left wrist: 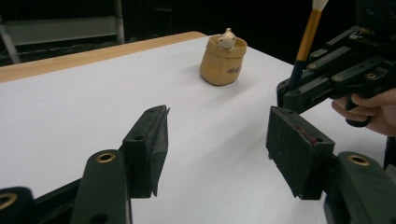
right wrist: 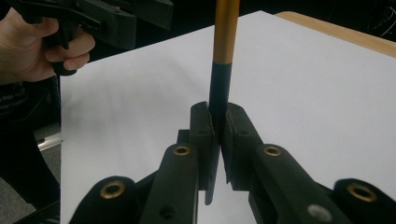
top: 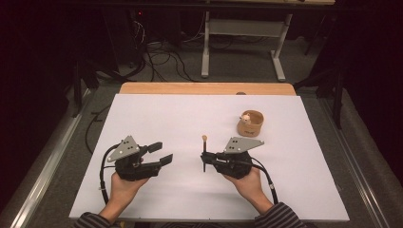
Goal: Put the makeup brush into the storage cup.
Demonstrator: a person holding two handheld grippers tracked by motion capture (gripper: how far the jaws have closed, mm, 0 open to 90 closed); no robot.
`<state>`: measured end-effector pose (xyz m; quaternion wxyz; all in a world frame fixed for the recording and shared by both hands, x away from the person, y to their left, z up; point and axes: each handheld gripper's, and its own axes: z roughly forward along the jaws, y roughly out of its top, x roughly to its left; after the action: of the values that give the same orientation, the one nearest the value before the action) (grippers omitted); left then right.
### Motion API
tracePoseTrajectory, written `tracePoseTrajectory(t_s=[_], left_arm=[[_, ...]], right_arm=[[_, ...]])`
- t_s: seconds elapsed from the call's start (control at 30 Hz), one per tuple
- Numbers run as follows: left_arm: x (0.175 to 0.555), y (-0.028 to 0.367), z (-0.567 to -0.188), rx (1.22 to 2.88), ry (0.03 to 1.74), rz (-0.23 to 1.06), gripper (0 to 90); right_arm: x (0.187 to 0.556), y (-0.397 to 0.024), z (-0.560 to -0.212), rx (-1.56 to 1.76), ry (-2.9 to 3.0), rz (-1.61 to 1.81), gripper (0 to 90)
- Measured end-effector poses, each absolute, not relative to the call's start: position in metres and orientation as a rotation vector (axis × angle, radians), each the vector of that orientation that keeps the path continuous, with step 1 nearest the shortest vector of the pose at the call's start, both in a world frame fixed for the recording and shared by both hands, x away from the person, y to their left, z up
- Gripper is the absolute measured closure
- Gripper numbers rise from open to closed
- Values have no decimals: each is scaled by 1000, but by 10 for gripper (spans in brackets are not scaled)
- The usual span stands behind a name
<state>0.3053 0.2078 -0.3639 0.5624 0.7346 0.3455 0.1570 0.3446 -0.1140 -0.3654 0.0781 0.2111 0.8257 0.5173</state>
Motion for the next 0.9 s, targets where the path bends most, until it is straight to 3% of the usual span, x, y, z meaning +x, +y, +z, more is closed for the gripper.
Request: tracePoseTrajectory(t_s=[0.37, 0.9], left_arm=[[299, 235, -375, 1705, 891, 430, 384], [304, 238, -393, 1730, 945, 460, 366]], right_arm=[[346, -123, -365, 651, 2461, 1545, 857], [345, -169, -352, 738, 2372, 1516, 857]])
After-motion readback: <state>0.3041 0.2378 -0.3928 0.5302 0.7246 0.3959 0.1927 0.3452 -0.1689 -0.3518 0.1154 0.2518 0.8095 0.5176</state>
